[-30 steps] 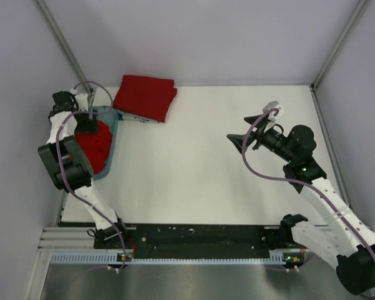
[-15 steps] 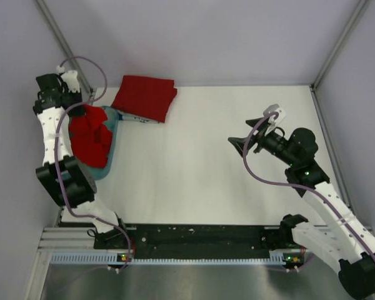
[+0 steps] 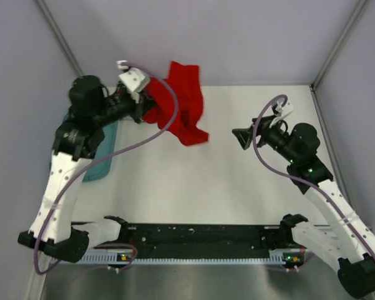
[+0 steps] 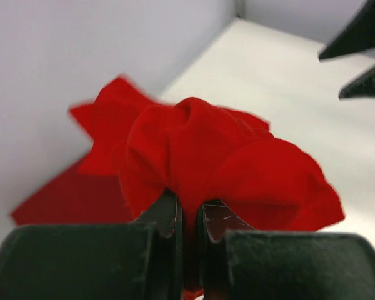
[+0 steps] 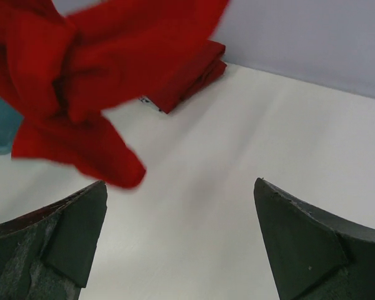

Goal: Fold and stack the t-shirts
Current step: Move the tshirt to the center of the board

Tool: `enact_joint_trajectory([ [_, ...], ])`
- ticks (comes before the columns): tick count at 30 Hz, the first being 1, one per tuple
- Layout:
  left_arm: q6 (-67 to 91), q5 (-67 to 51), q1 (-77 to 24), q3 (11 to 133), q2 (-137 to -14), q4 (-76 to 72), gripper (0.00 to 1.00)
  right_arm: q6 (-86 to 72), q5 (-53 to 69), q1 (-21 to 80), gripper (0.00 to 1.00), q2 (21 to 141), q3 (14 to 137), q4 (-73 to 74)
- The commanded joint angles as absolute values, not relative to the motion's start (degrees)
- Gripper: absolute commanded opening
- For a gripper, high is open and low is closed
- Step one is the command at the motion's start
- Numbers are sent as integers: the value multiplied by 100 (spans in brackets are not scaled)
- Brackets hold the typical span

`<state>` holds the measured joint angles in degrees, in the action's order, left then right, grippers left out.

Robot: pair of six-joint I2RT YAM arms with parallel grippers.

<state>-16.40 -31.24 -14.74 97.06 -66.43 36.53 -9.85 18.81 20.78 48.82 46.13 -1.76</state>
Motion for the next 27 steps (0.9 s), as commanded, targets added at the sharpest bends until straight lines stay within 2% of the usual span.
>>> enact_joint_trajectory([
  [1, -1687, -2839, -2441, 8931, -7768, 3841, 0, -1362, 1239, 1873, 99, 4825, 4913, 640],
  [4, -1906, -2856, -3118, 8833, -8418, 3814, 0, -1371, 1231, 1705, 99, 4851, 4878, 1080],
  [7, -2109, -2883, -3305, 9043, -9138, 3945, 2, -1047, 968, 1722, 99, 4965, 4860, 1632],
  [8, -2101, -2752, -3296, 9244, -9410, 4007, 12, -881, 871, 1749, 98, 5044, 4886, 1870],
  [9, -2040, -2359, -3287, 9490, -9648, 4051, 36, -722, 801, 1793, 96, 5175, 4948, 2133],
  [10, -1848, -1842, -3278, 9736, -9885, 4104, 54, -564, 791, 1880, 93, 5299, 5009, 2336],
  [12, -1750, -1268, -3130, 10281, -10281, 4306, 84, -387, 800, 2152, 89, 5475, 5062, 2557],
  [13, -1645, -1240, -2972, 10422, -10379, 4341, 86, -361, 791, 2380, 86, 5528, 5045, 2558],
  [15, -1364, -1432, -2612, 10494, -10345, 4290, 99, -360, 643, 2915, 82, 5685, 4992, 2496],
  [21, -1010, -1749, -1356, 9759, -9398, 4123, 99, -351, 194, 4481, 74, 6801, 5036, 2584],
  [25, -1221, -1688, -731, 8678, -8317, 3850, 99, -361, -324, 4939, 74, 8039, 5421, 2575],
  [27, -1397, -1626, -502, 8238, -7912, 3797, 99, -369, -666, 4975, 70, 8584, 5851, 2610],
])
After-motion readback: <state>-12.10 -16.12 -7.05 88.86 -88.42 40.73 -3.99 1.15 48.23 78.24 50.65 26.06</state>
